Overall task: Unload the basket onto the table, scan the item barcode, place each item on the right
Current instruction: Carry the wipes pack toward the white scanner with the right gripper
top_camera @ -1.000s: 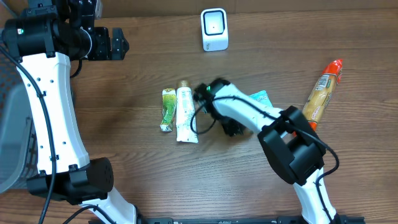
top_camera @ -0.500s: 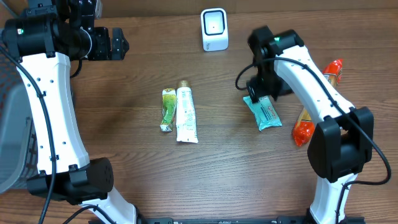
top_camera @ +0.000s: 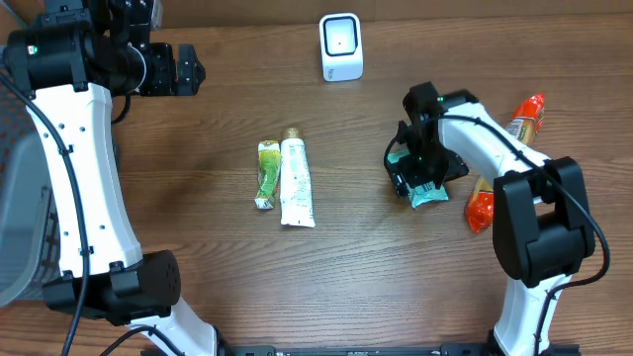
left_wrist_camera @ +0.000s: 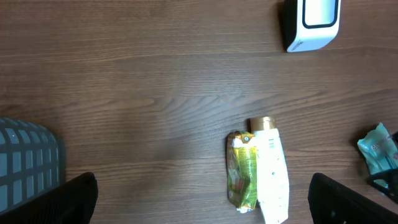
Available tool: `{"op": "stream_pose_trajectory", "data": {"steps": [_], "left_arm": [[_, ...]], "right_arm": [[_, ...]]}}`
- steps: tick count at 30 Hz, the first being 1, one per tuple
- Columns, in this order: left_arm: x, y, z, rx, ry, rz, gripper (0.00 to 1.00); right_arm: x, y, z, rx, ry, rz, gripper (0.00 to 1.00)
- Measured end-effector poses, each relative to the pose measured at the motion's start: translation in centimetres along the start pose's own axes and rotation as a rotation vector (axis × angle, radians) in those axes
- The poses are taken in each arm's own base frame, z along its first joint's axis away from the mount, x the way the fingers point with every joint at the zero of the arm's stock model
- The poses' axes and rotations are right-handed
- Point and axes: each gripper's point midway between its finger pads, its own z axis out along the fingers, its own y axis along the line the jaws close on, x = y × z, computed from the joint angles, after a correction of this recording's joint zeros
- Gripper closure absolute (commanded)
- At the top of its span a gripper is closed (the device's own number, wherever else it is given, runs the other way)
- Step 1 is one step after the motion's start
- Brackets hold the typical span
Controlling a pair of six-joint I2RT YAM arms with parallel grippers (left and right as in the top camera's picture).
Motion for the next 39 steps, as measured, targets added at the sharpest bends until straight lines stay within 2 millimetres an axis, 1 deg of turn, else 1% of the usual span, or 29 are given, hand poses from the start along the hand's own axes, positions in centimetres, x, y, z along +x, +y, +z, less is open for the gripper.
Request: {"op": "stream_pose_trajectory", "data": {"steps": [2,4,5,10,11,12,14,15,17,19,21,23,24,25,28,29,33,37,39], "left_arm": [[0.0,0.0,0.0,0.0,0.0,0.0,0.0],[0.0,0.0,0.0,0.0,0.0,0.0,0.01],[0.0,0.0,0.0,0.0,0.0,0.0,0.0],[0.0,0.0,0.0,0.0,0.0,0.0,0.01],[0.0,0.0,0.0,0.0,0.0,0.0,0.0],[0.0,0.0,0.0,0.0,0.0,0.0,0.0],[0.0,0.0,0.0,0.0,0.0,0.0,0.01],[0.0,0.0,0.0,0.0,0.0,0.0,0.0],[0.0,0.0,0.0,0.0,0.0,0.0,0.0],[0.0,0.0,0.0,0.0,0.0,0.0,0.01],[0.0,0.0,0.0,0.0,0.0,0.0,0.0],[0.0,0.0,0.0,0.0,0.0,0.0,0.01],[0.0,0.0,0.0,0.0,0.0,0.0,0.0],[0.0,0.0,0.0,0.0,0.0,0.0,0.0],[0.0,0.0,0.0,0.0,0.0,0.0,0.0],[0.0,0.0,0.0,0.0,0.0,0.0,0.0],[0.0,0.0,0.0,0.0,0.0,0.0,0.01],[0.0,0.0,0.0,0.0,0.0,0.0,0.0],[0.0,0.0,0.0,0.0,0.0,0.0,0.0]], "right_arm": [[0.1,-0.5,0.8,0.025,-0.007,0.002,0.03],[-0.1,-1.0,0.9,0.044,-0.036,0.005,0.1],[-0.3,-1.2,0.9,0.049,-0.049,0.006,0.16],[-0.4,-1.6,0.9,0.049,-0.071,0.02,0.53],[-0.4,-1.7,0.9,0.049,-0.071,0.021,0.65],[-0.4,-1.7,0.9,0.05,-0.069,0.018,0.73],[-0.3,-1.6,0.8,0.047,-0.067,0.02,0.89],[-0.2,-1.6,0.8,0.042,-0.063,0.022,0.95],[0.2,-1.2,0.6,0.013,-0.047,0.022,0.96],[0.8,-0.3,0.5,-0.047,-0.02,0.029,0.96],[1.7,1.1,0.2,-0.138,0.025,0.037,0.96],[2.3,3.0,-0.5,-0.253,0.063,0.035,0.96],[2.3,4.3,-1.6,-0.335,0.07,0.027,0.96],[2.1,5.0,-2.4,-0.384,0.067,0.02,0.96],[0.9,7.3,-6.8,-0.565,0.021,-0.014,0.96],[0.4,8.1,-8.9,-0.632,-0.005,-0.028,0.96],[-0.2,9.8,-14.8,-0.786,-0.077,-0.083,0.96],[-0.1,10.8,-19.0,-0.864,-0.14,-0.151,0.97],[-0.7,11.2,-20.8,-0.882,-0.201,-0.194,0.97]]}}
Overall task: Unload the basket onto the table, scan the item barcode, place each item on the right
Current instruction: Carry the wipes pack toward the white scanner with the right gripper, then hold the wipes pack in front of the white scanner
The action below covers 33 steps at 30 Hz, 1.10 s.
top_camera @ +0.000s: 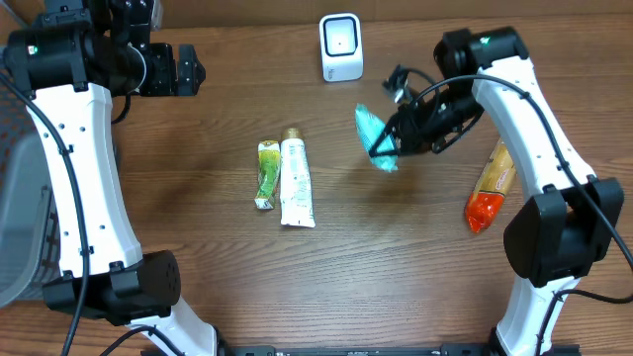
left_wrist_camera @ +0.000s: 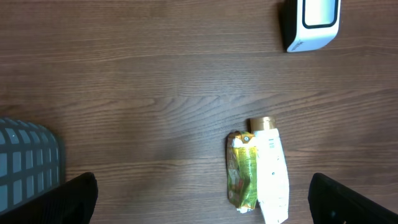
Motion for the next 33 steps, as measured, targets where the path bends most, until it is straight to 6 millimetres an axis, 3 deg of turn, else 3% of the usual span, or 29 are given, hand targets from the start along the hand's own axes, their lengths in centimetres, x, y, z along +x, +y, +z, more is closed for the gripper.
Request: {"op": "stream_pose_trajectory", "data": {"steps": [4,8,12,21,26,33], "left_arm": [[0.0,0.0,0.0,0.0,0.0,0.0,0.0],[0.0,0.0,0.0,0.0,0.0,0.0,0.0],[0.0,0.0,0.0,0.0,0.0,0.0,0.0],[0.0,0.0,0.0,0.0,0.0,0.0,0.0],[0.0,0.0,0.0,0.0,0.0,0.0,0.01],[0.0,0.0,0.0,0.0,0.0,0.0,0.01]], "right_arm": [[-2.0,0.4,-1.5,0.084,-0.066,-0.044,0.97],[-5.7,-0.4,-3.7,0.328,-0.192,-0.048,0.97],[-9.3,0.3,-5.7,0.574,-0.355,-0.054,0.97],[-14.0,-1.3,-8.5,0.911,-0.598,-0.031,0.97],[-17.2,-4.5,-8.4,1.006,-0.652,-0.054,0.97],[-20.1,-12.6,-4.2,1.115,-0.579,-0.071,0.96]]}}
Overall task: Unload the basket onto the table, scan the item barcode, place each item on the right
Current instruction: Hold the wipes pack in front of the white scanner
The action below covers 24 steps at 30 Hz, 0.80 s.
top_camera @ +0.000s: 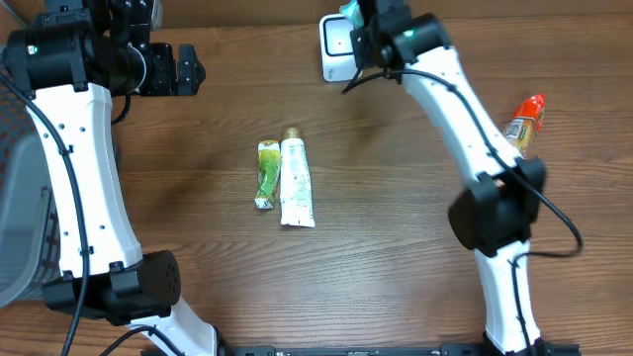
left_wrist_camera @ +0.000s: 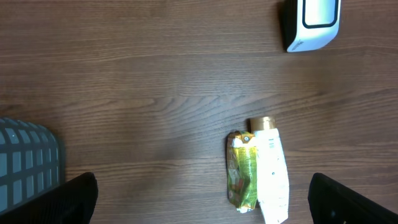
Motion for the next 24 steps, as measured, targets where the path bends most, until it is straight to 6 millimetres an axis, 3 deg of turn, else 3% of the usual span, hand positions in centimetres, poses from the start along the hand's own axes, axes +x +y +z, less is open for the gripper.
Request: {"op": "stream_pose_trajectory", "data": {"steps": [4,8,13,24], "left_arm": [[0.0,0.0,0.0,0.0,0.0,0.0,0.01],[0.0,0.0,0.0,0.0,0.0,0.0,0.0],[0.0,0.0,0.0,0.0,0.0,0.0,0.0],[0.0,0.0,0.0,0.0,0.0,0.0,0.0]], "right_arm": [[1.0,0.7,4.7,0.019,-0.003,-0.024,0.96],[0.5,0.9,7.3,0.048,-0.059,-0.026,0.96],[-0.6,0.4,8.2,0.092,-0.116,-0.089,0.97],[1.8,-0.9,11.0,0.22,-0.029,-0.434,0.96]]}}
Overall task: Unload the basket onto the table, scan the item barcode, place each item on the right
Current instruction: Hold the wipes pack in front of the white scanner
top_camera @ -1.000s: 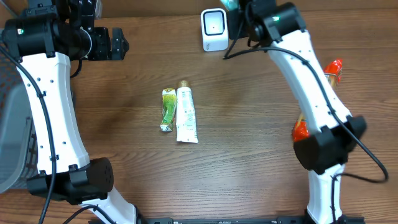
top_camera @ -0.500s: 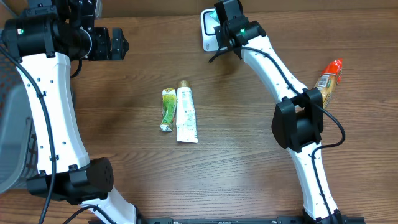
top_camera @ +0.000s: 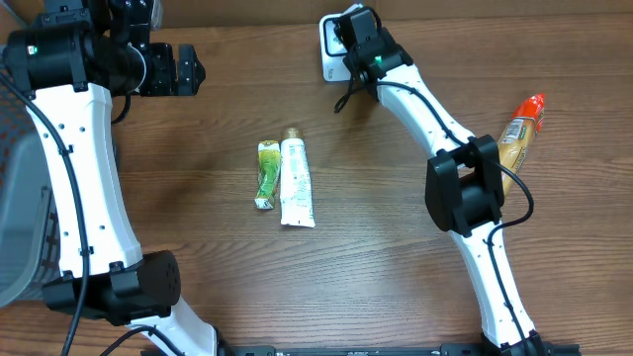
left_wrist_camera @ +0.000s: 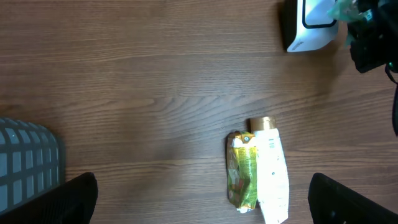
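Observation:
The white barcode scanner [top_camera: 332, 61] stands at the far edge of the table, its face also seen in the left wrist view [left_wrist_camera: 314, 25]. My right gripper [top_camera: 358, 28] hangs right over it, shut on a teal packet [left_wrist_camera: 341, 9]. A corner of that packet shows beside the scanner's face; in the overhead view the gripper hides the packet. My left gripper [left_wrist_camera: 202, 205] is held high over the far left of the table. It is wide open with nothing between its black fingers [left_wrist_camera: 68, 199].
A green packet [top_camera: 267, 173] and a white tube [top_camera: 296, 181] lie side by side mid-table. An orange bottle with a red cap [top_camera: 521, 121] lies at the right. A grey basket [left_wrist_camera: 28, 162] stands at the left edge.
My right gripper has shifted a little at the scanner and now shows beside it, with the teal packet, in the left wrist view. The left arm has not moved.
My right gripper was down on the teal packet on the table at the right. Then it held the packet in the air between there and the scanner. Then it was at the scanner, where it still holds the packet.

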Available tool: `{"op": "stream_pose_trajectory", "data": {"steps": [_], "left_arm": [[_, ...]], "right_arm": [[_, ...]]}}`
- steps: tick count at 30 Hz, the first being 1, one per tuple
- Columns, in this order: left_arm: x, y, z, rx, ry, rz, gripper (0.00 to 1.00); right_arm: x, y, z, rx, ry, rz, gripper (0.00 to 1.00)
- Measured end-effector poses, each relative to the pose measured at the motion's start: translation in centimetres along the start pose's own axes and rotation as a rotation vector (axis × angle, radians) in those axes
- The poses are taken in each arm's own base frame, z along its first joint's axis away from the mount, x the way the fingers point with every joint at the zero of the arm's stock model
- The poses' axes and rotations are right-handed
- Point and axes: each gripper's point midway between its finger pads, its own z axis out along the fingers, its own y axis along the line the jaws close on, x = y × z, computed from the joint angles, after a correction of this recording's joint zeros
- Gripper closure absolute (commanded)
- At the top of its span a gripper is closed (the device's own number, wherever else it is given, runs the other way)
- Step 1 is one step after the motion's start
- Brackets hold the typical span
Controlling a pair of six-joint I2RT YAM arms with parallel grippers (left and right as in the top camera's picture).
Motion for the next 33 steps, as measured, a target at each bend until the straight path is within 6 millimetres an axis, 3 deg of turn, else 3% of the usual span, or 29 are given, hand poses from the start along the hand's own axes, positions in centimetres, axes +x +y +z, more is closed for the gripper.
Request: {"op": "stream_pose_trajectory", "data": {"steps": [9,19,33], "left_arm": [[0.0,0.0,0.0,0.0,0.0,0.0,0.01],[0.0,0.0,0.0,0.0,0.0,0.0,0.0],[0.0,0.0,0.0,0.0,0.0,0.0,0.0]], "right_arm": [[-0.8,0.3,-0.3,0.016,-0.024,-0.121,0.96],[-3.4,3.8,-2.1,0.0,-0.101,-0.163,0.96],[-2.5,1.9,-1.6,0.058,-0.058,-0.156,0.96]]}}
